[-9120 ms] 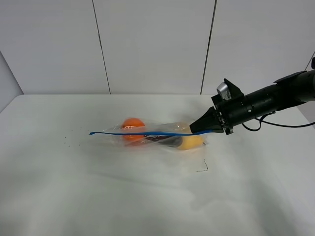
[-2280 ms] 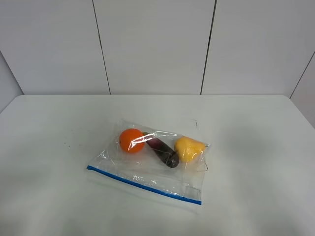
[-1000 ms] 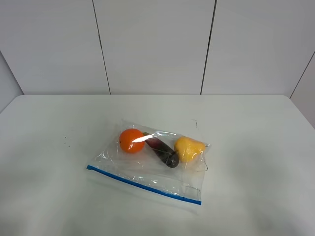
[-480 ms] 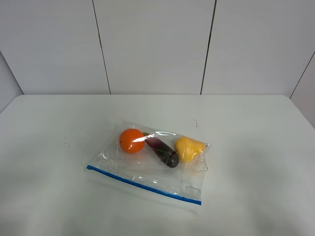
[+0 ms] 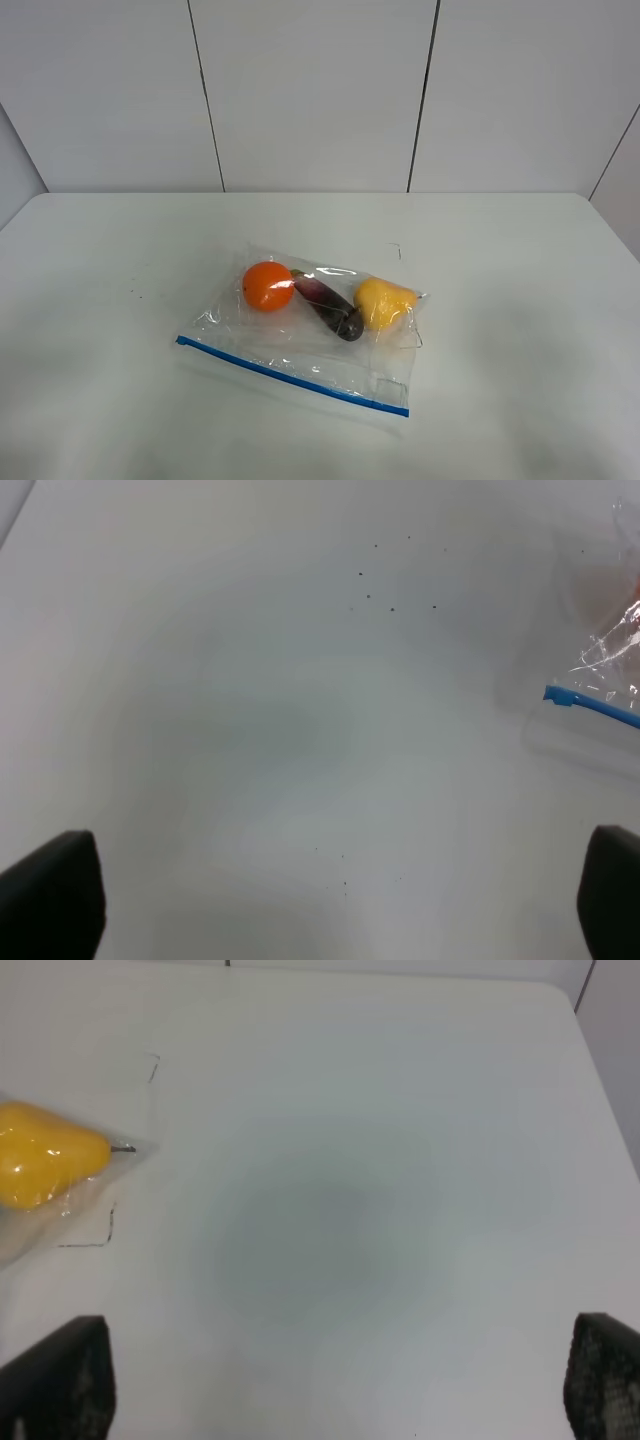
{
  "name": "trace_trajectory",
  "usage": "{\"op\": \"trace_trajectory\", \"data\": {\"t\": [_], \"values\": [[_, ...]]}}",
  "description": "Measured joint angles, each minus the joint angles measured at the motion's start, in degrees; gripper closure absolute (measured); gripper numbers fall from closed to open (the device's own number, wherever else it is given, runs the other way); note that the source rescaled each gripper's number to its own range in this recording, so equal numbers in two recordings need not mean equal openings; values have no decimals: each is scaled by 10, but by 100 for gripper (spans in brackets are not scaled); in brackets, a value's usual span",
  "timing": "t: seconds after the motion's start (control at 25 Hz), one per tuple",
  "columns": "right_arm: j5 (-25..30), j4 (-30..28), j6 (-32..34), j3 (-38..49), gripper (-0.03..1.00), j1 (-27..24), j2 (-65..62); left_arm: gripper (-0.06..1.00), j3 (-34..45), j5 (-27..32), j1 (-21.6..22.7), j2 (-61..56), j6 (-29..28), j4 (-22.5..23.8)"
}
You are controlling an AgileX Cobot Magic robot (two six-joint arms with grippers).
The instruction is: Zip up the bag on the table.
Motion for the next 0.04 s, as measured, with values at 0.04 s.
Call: {"op": "trace_trajectory", "data": {"t": [0.04], "values": [[0,0,0,0,-3,0,0,-4,0,0,0,0,0,0]]}}
